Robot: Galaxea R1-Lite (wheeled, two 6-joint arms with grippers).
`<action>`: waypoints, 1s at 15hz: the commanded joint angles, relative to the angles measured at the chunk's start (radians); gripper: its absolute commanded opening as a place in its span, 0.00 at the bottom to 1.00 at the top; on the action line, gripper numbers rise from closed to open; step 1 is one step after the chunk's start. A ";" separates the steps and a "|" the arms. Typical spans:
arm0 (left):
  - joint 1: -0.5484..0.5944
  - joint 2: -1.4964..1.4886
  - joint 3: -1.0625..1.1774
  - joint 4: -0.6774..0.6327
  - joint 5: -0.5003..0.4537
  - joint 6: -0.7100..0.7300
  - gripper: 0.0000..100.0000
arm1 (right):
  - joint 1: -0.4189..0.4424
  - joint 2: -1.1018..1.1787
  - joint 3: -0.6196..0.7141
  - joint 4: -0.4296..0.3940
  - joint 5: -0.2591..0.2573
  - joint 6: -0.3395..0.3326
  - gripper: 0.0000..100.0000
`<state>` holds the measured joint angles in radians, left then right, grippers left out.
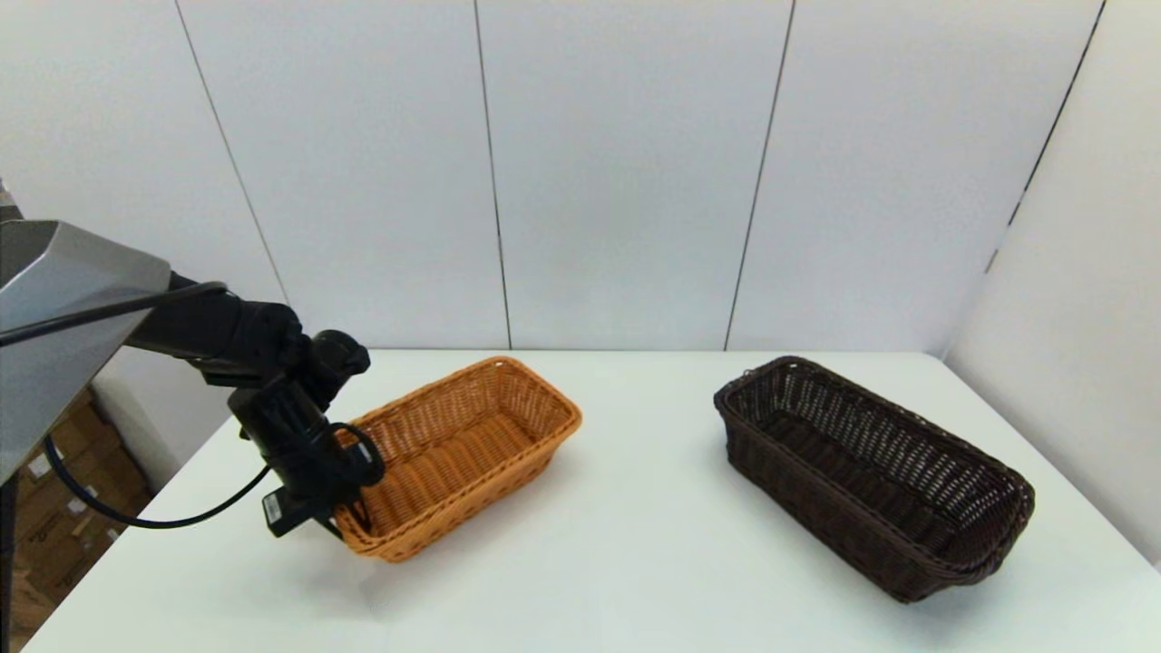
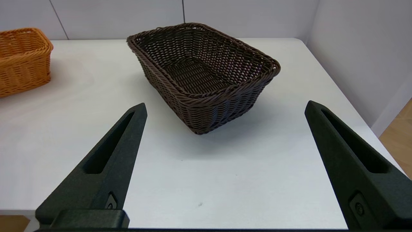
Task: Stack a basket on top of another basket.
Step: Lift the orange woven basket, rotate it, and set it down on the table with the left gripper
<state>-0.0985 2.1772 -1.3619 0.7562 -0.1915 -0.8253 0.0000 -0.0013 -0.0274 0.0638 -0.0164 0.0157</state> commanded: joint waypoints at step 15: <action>0.137 -0.247 -0.322 0.517 -0.306 0.589 0.00 | 0.000 0.001 0.000 0.001 0.000 0.000 1.00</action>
<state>0.0591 1.9026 -1.6545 1.2253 -0.4891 -0.3098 0.0000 -0.0013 -0.0274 0.0643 -0.0168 0.0153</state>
